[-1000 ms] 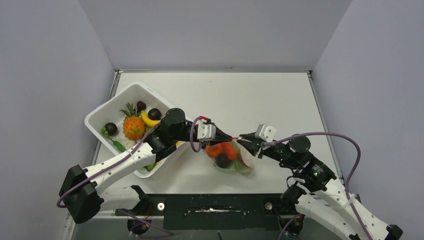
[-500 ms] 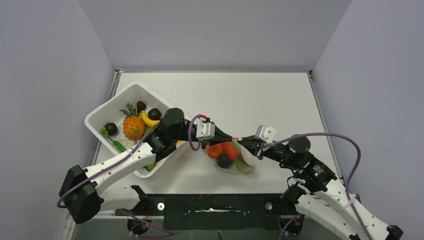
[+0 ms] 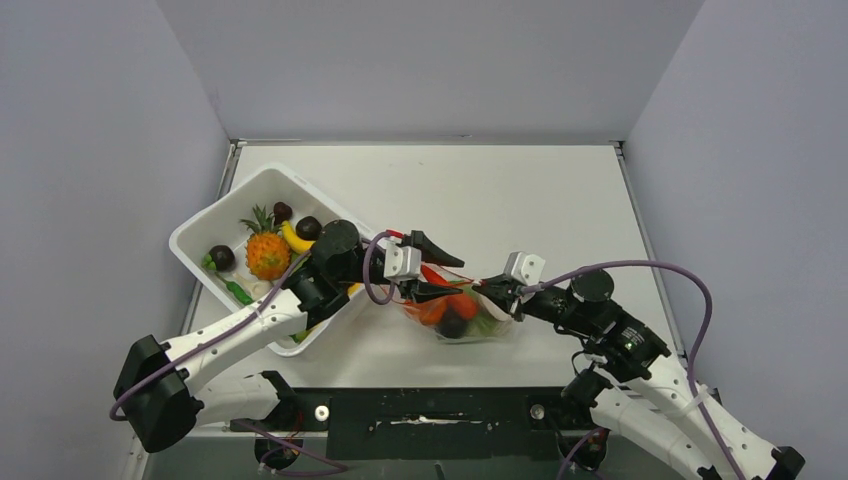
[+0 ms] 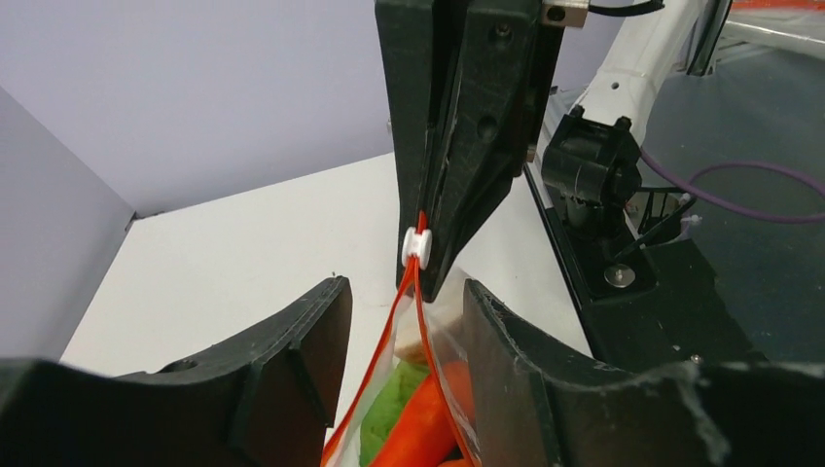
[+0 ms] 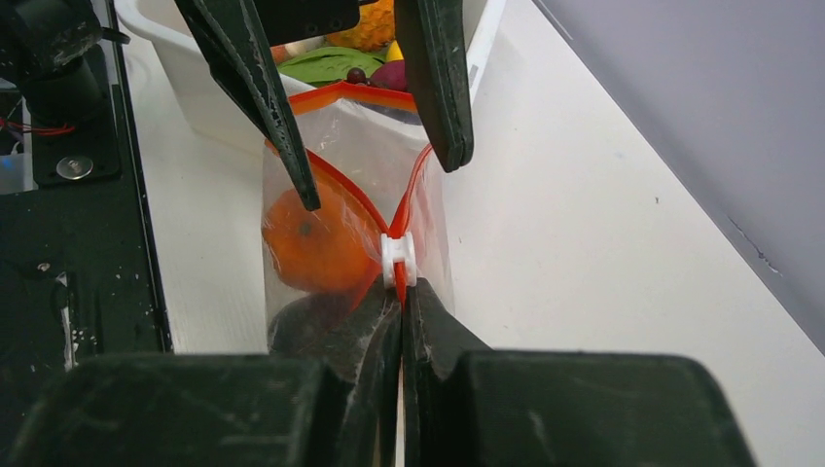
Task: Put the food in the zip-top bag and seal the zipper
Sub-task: Zip the zipper food storage bag at the center of the board.
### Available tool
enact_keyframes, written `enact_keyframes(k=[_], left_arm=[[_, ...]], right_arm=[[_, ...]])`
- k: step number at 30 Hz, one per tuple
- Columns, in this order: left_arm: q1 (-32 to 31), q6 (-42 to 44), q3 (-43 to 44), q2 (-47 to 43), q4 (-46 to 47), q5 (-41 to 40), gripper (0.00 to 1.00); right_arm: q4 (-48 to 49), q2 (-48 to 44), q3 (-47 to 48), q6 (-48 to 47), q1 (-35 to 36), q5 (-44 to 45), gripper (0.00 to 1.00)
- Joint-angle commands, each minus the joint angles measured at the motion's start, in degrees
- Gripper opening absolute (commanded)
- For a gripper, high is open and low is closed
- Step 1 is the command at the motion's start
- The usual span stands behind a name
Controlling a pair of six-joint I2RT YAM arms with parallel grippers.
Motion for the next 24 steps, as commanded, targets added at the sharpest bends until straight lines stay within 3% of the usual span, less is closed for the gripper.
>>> enact_keyframes(k=[1,20,24], left_arm=[[-0.63,-2.00,0.96,-0.69,6.17,2.04,0.45],[-1.42,-1.51,3.57,4.04,4.55,3.91,0.41],[-1.43,-1.38,4.34,4.58,4.33,4.39,0.32]], right_arm=[[4.29,1.02,2.26,-0.54,-0.10,-2.05,0.00],[5.67,3.25,2.52,1.40,-0.10,-4.24,0.00],[5.96,3.46,2.25,1.49,-0.11,-4.63,0.00]])
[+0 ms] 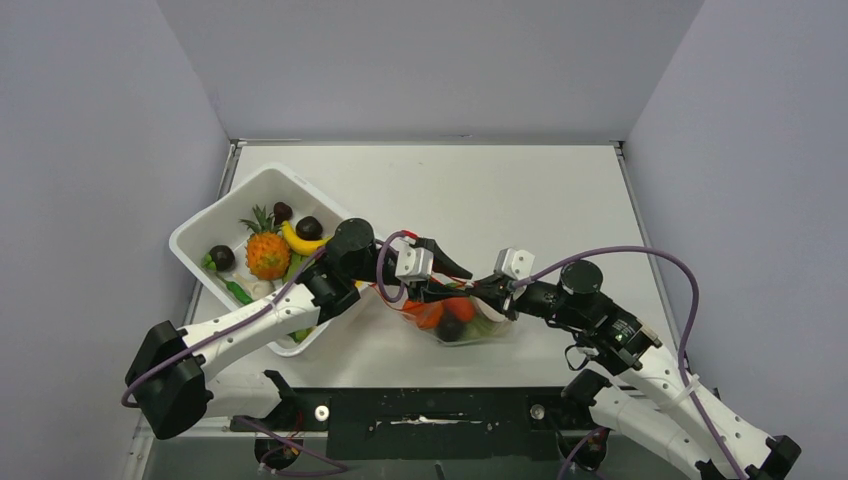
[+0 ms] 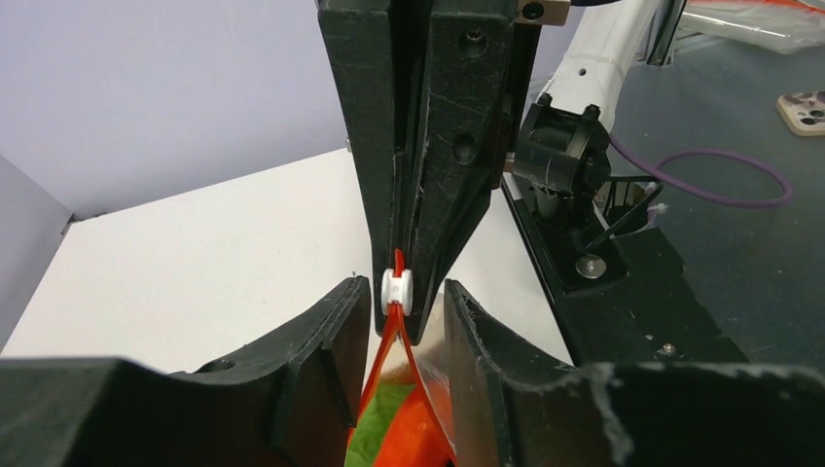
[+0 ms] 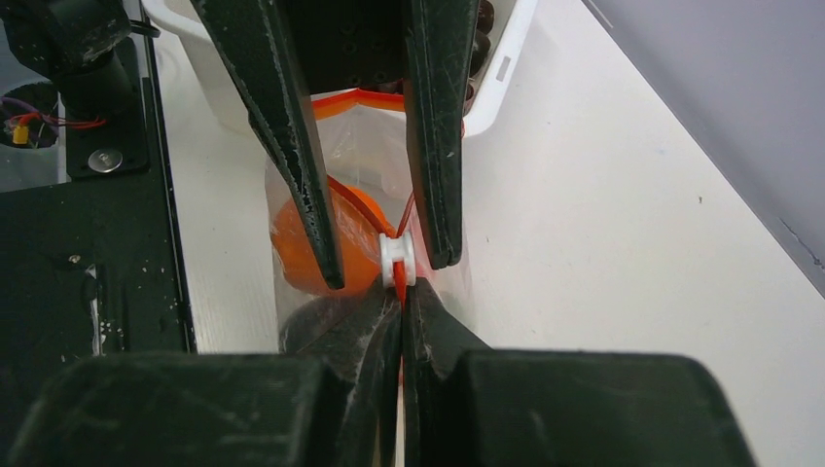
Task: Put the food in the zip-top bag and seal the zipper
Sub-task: Zip the zipper food storage bag at the center of the board.
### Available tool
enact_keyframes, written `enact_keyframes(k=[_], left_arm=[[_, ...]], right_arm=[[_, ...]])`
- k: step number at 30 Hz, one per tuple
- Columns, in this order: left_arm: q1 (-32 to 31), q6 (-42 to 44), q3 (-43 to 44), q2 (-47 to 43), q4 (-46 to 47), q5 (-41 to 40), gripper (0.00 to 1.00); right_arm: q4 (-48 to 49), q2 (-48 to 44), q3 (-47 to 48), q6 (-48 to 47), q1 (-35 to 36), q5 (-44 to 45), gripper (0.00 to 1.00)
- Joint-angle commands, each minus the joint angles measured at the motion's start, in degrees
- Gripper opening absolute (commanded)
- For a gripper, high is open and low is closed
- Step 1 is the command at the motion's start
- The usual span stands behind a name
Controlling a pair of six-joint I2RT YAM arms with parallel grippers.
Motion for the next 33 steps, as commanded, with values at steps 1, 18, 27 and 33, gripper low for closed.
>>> enact_keyframes(k=[1,18,27,33], left_arm=[[-0.31,-0.19,3.59,0.33,2.36,1.27,0.28],[0.55,3.08,4.56,-0.04,-4.69,-0.47,0.00],[1.03,4.52,3.95,-1.57,-7.17,-1.87,0.00],[1.31,4.32,2.14,-2.98,-7.20,-3.19,0.00]], right_arm=[[5.07,0.10,1.79,0.46,-0.08,-1.65,0.00],[6.73,-6.52,-1.37,-2.18,-0.16,3.03,0.00],[6.35,-8.61,-1.44,-2.38,-0.19,5.53,0.00],[5.13,-10.40,-1.40,-3.51,-0.26,11.07,0.00]])
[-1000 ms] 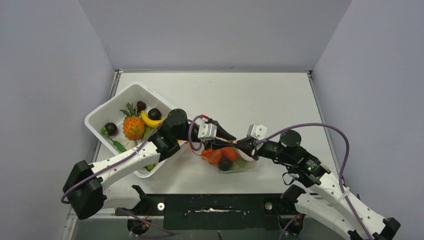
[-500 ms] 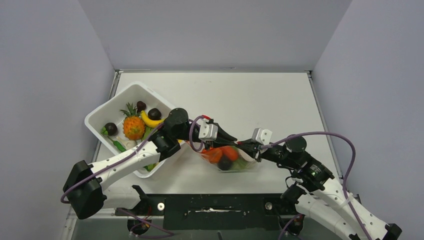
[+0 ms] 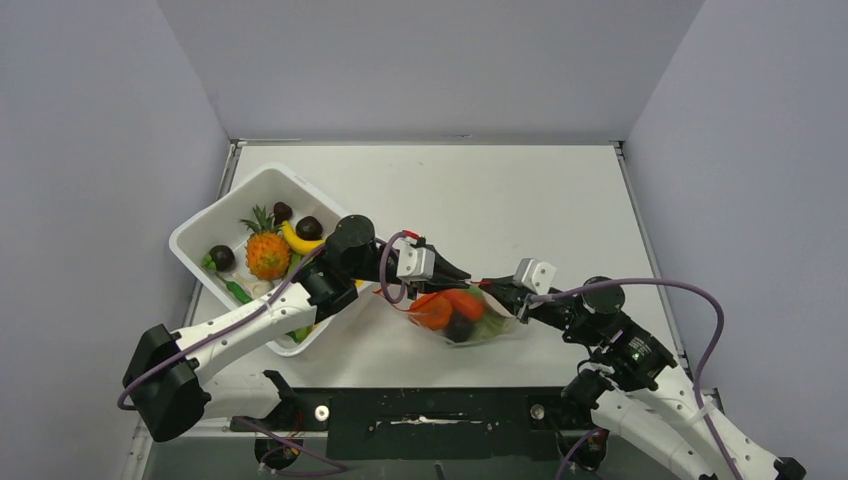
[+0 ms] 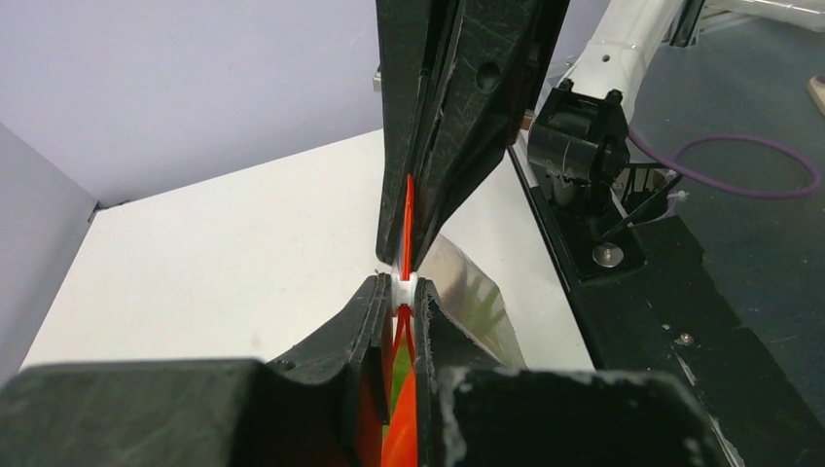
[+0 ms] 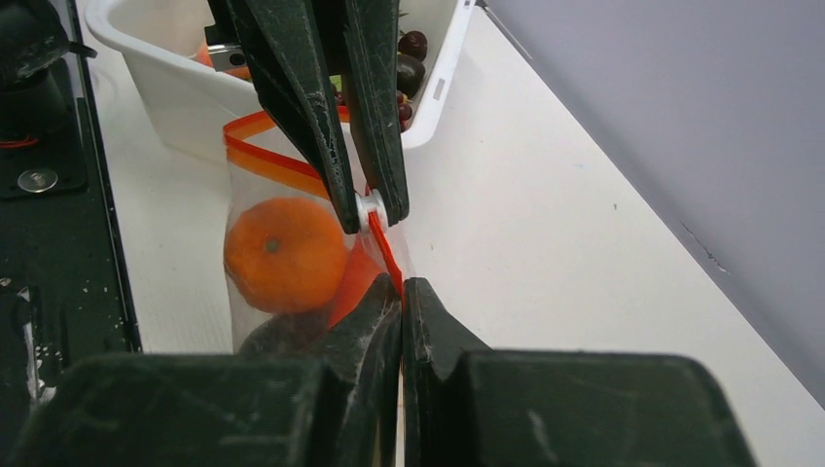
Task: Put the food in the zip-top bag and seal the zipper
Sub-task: Zip the zipper food storage bag at the center of the board.
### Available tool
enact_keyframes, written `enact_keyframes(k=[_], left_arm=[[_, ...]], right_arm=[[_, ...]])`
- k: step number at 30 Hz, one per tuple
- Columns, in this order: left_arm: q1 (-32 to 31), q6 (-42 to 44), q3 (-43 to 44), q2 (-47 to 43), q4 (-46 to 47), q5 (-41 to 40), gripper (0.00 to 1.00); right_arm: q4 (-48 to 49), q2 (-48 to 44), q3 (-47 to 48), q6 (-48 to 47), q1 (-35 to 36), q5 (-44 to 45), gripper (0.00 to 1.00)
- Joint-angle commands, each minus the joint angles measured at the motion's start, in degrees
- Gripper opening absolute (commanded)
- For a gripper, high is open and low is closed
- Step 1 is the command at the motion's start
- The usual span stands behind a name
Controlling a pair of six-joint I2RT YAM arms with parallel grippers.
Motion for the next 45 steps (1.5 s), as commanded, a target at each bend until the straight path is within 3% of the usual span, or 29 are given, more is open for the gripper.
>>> enact_keyframes(k=[1,7,11,13,21,25,31,36,45], left_arm=[[1.26,-0.20,-0.25,-2.40,-1.25,-1.81,0.00],[1.28,-0.42,-0.79,-2.11,-1.09,-1.84,0.00],[1.27,-0.75,0.06,-1.40,-0.62,-1.43,0.00],[1.27,-0.76,0.22,-0.93,-0.34,-1.11,0.00],[1.27,-1.71,-0.02,-0.56,1.04,-0.63,0.00],[1.27,-1.93,-0.11,-0.72,1.32,-0.55,0.00],[1.27,-1.72,-0.29,-0.82,1.19,-0.96,0.00],[1.36,-1.33,-0.37,-1.27,0.20,-1.78,0.00],[1.70,-0.43,-1.97,-3.90,-2.41,-3.62,0.00]], right_arm=[[4.33,-2.95,1.36,-1.96,-0.32,6.65,0.00],[1.99,-3.76,1.41,-2.27,-0.33,8.39,0.01],[1.13,-1.99,2.46,-1.24,-0.32,4.38,0.22],[1.27,-1.01,3.19,-0.84,-0.32,2.75,0.27],[3.30,2.03,2.75,0.45,-0.32,-0.21,0.30],[4.62,2.19,2.05,0.97,-0.32,-0.68,0.25],[6.23,1.74,2.64,2.48,-0.33,-1.18,0.00],[5.50,1.70,3.98,2.56,-0.37,-0.35,0.00],[1.71,2.53,5.45,3.66,-0.48,20.35,0.00]])
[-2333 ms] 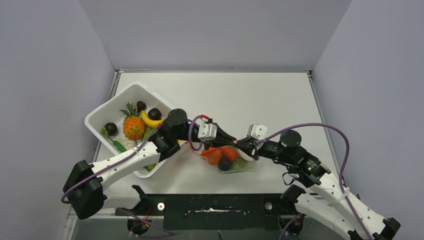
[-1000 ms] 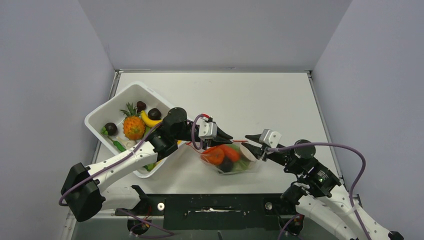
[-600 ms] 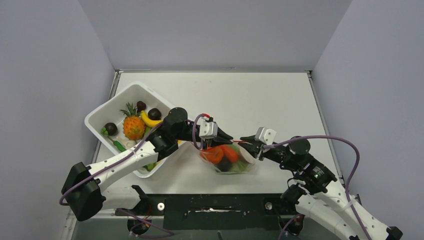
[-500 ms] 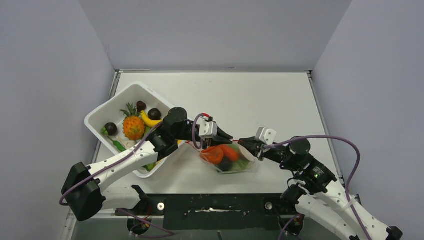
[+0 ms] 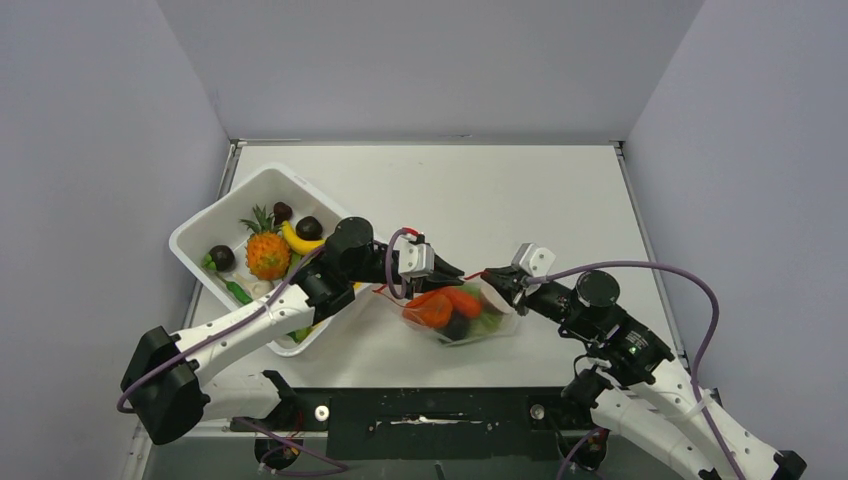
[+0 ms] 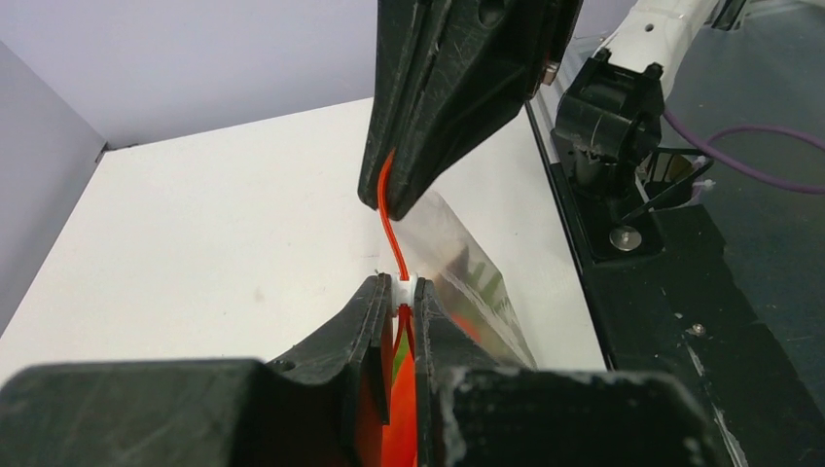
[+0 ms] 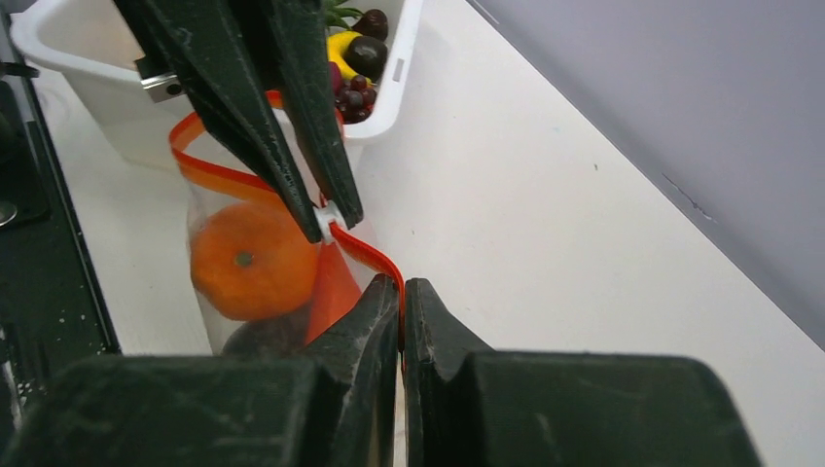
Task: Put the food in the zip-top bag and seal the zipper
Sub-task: Zip the zipper food storage bag at the center of the board.
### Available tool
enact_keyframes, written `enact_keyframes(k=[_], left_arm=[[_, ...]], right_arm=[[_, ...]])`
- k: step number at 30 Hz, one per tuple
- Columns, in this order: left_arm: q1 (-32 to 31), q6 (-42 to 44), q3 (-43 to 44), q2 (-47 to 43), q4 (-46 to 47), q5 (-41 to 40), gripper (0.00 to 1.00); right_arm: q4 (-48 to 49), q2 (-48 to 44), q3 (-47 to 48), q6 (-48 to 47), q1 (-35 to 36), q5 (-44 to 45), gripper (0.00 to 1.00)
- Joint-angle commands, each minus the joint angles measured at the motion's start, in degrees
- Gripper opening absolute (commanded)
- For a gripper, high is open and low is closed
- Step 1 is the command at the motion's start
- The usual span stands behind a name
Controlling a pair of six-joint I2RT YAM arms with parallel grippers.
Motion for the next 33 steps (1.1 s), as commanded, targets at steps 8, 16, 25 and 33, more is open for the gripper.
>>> enact_keyframes(k=[8,16,25,33], left_arm=[[0.84,1.14,0.05,-4.06,-1.83,-1.41,0.00],[0.99,1.57,-1.21,-5.86,-1.72,-3.82,0.00],[0.92,-0.27,-0.36,-4.83,-1.90,-4.36,0.00],[0.97,-3.06,-0.65,-5.53,0.86,-5.06,0.00]], right_arm=[[3.59,-1.58,3.53,1.11,-0.94,25.89,0.00],[4.38,-1.21,2.74,-0.14,-1.37,33.07,0.00],[5.52,-1.55,2.39,-0.97,-2.42,38.15,0.00],[6.72,-1.91,3.27,-2.78,-3.88,40.93,0.00]])
